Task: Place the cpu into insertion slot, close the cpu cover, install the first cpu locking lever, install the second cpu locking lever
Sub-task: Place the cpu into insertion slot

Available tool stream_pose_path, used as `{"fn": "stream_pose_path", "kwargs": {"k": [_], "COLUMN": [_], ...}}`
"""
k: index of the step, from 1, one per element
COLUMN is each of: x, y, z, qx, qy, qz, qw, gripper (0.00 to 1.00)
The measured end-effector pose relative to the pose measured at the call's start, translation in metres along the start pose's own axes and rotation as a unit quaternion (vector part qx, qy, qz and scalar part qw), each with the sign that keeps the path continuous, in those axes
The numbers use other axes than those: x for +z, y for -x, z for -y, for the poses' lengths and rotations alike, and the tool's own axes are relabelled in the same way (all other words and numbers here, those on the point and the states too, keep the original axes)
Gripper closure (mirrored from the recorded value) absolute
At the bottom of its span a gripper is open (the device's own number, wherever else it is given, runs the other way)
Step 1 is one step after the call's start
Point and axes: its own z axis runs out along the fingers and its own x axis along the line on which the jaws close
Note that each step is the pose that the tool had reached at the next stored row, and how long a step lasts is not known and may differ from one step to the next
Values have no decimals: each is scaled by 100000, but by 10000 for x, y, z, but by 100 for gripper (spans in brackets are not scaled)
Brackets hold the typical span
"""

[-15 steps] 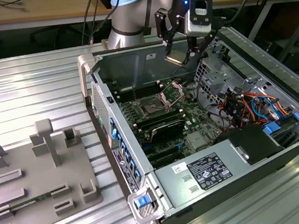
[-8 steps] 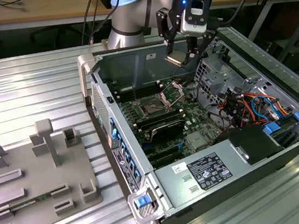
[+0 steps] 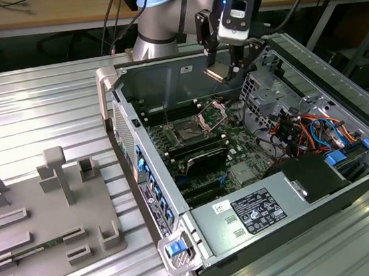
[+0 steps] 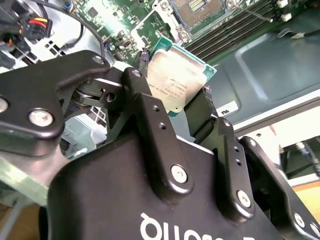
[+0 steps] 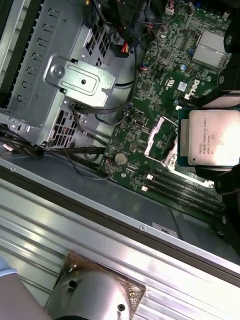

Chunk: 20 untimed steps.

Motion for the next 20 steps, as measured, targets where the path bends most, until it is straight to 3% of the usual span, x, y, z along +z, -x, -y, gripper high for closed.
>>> {"fn": "stream_pose_path", "kwargs": {"k": [6, 15, 20], "x": [3, 2, 13], "y": [-3, -11, -13], "z": [8, 26, 34], "qx": [3066, 3943, 6430], "qy": [58, 77, 120], "qz": [273, 352, 569], "qw": [99953, 99922, 99791], "gripper": [45, 45, 45]}}
